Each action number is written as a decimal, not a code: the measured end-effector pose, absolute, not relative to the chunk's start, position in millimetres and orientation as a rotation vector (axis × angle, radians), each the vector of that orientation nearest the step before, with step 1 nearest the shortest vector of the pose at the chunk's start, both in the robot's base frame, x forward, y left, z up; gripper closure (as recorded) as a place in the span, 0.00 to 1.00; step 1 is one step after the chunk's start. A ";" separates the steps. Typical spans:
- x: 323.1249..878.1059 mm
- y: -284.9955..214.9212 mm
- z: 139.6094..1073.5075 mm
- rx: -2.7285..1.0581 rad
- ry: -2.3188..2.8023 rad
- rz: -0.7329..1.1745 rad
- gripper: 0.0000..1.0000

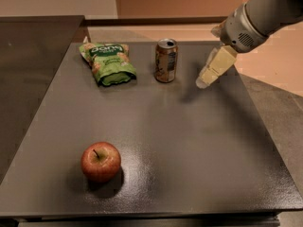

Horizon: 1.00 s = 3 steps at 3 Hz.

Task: Pick orange can

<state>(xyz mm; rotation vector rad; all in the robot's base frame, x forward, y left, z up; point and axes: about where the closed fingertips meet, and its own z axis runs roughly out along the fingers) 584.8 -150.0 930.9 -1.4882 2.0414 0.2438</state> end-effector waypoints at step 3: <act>651.2 -86.9 915.5 -1.365 1.968 0.445 0.00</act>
Offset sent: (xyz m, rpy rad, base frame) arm 0.0789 0.0651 -0.0121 0.2359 -0.0058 -0.0154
